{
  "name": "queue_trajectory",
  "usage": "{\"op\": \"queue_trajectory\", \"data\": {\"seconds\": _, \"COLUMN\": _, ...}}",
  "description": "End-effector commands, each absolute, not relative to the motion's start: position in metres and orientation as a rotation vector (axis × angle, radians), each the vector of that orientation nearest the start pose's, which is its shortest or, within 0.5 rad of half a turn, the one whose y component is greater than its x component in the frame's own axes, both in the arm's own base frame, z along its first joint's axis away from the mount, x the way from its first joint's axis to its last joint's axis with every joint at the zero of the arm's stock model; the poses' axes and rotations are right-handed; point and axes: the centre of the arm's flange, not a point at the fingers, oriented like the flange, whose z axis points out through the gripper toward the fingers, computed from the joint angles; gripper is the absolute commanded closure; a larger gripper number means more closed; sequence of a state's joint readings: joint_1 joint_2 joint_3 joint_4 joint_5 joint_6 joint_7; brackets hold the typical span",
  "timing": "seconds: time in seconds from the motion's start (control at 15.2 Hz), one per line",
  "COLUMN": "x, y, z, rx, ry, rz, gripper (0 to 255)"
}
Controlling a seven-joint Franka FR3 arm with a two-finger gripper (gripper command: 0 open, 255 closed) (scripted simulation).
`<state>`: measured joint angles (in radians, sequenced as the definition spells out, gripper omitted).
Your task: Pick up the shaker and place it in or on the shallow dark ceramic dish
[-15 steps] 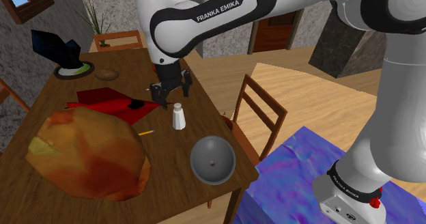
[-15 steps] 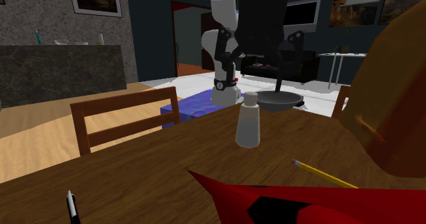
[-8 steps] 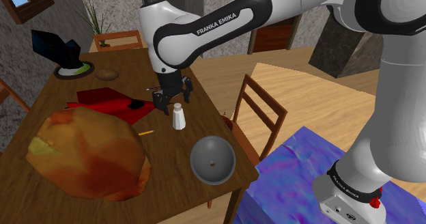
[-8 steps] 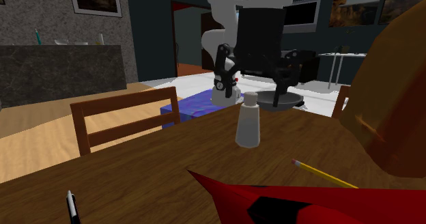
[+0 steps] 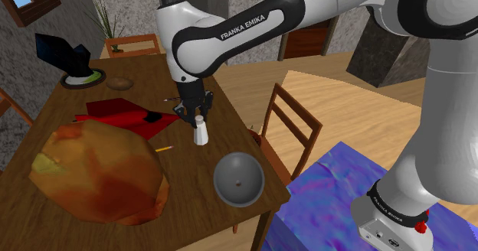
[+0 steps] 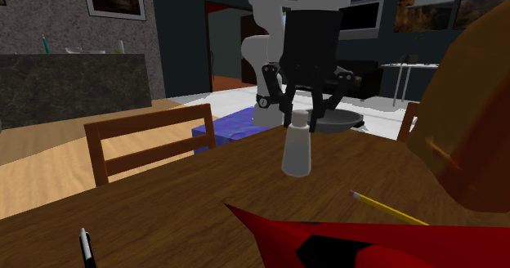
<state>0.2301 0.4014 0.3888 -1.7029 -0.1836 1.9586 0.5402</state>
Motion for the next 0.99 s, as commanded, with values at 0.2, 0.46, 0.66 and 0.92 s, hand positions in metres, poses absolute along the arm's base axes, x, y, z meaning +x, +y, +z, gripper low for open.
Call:
{"op": "queue_trajectory", "data": {"seconds": 0.2, "x": 0.544, "y": 0.344, "z": 0.364, "rx": -3.206, "ry": -0.222, "rz": 0.138, "gripper": 255}}
{"op": "queue_trajectory", "data": {"seconds": 0.46, "x": 0.544, "y": 0.344, "z": 0.37, "rx": -3.206, "ry": -0.222, "rz": 0.138, "gripper": 255}}
{"op": "queue_trajectory", "data": {"seconds": 0.66, "x": 0.544, "y": 0.344, "z": 0.386, "rx": -3.206, "ry": -0.222, "rz": 0.138, "gripper": 255}}
{"op": "queue_trajectory", "data": {"seconds": 0.92, "x": 0.544, "y": 0.344, "z": 0.407, "rx": -3.206, "ry": -0.222, "rz": 0.138, "gripper": 255}}
